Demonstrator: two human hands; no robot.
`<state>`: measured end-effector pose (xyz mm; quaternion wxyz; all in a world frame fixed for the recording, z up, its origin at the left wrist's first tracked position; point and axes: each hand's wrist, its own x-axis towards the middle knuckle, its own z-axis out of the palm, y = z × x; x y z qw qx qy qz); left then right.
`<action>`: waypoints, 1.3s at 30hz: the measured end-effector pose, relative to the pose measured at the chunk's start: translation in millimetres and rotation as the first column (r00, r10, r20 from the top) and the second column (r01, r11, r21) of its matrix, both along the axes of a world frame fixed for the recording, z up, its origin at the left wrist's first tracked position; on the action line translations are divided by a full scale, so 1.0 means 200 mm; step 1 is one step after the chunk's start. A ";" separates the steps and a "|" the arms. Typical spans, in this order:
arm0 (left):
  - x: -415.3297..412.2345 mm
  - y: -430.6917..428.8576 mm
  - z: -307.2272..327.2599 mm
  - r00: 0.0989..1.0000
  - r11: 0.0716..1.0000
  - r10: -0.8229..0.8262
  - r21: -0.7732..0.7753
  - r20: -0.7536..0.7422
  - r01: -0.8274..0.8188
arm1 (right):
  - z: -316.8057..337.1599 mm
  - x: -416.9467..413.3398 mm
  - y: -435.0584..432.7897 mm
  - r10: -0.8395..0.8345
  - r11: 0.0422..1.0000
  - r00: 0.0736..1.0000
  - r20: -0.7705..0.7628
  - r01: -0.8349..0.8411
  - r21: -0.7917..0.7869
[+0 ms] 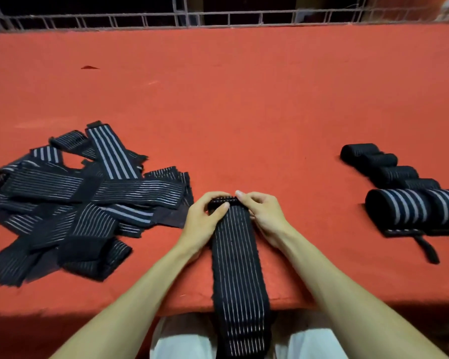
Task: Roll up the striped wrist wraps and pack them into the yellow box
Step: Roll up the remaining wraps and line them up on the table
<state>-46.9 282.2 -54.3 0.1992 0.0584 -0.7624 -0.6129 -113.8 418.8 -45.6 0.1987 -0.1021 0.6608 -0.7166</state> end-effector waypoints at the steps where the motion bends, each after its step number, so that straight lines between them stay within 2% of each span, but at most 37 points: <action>1: 0.00 0.00 -0.01 1.000 0.999 0.006 0.037 0.003 -0.006 | -0.02 0.00 0.00 -0.022 1.000 0.999 -0.028 0.022 -0.010; 4: 0.00 -0.01 -0.03 1.000 0.999 0.012 0.047 -0.003 -0.012 | -0.06 0.00 0.00 -0.051 0.998 0.987 -0.152 0.048 -0.027; 7: 0.00 -0.01 -0.03 1.000 1.000 -0.008 0.017 -0.013 0.008 | -0.07 0.00 0.01 -0.070 0.997 0.978 -0.198 0.062 -0.043; 11: 0.01 0.00 -0.03 0.997 0.976 -0.073 0.204 0.005 0.071 | -0.09 0.00 0.02 -0.103 0.993 0.962 -0.253 0.085 -0.079; 12: 0.01 0.00 -0.04 0.997 0.975 -0.080 0.207 0.008 0.076 | -0.09 0.01 0.02 -0.104 0.992 0.961 -0.258 0.082 -0.093; 22: 0.03 -0.01 -0.05 0.994 0.996 -0.087 0.009 -0.061 0.088 | -0.07 0.01 0.02 -0.070 0.992 0.953 -0.295 0.036 -0.120; 27: 0.04 -0.01 -0.06 0.990 0.992 -0.105 -0.075 -0.093 0.099 | -0.07 0.03 0.01 0.005 0.997 0.979 -0.204 -0.021 -0.074; 31: 0.03 -0.01 -0.07 0.989 0.984 -0.127 -0.138 -0.073 0.116 | -0.06 0.03 0.01 0.012 0.994 0.990 -0.140 -0.027 -0.103; 35: 0.03 -0.01 -0.06 0.986 0.986 -0.161 -0.053 -0.045 0.158 | -0.06 0.04 0.02 -0.006 0.987 0.989 -0.148 -0.018 -0.161; 37: 0.04 0.01 -0.05 0.985 0.985 -0.173 0.022 -0.024 0.174 | -0.07 0.03 0.02 -0.008 0.987 0.982 -0.188 -0.022 -0.158; 39: 0.04 0.02 -0.04 0.993 0.991 -0.122 0.048 -0.002 0.122 | -0.08 0.02 0.03 -0.006 0.991 0.965 -0.262 -0.029 -0.130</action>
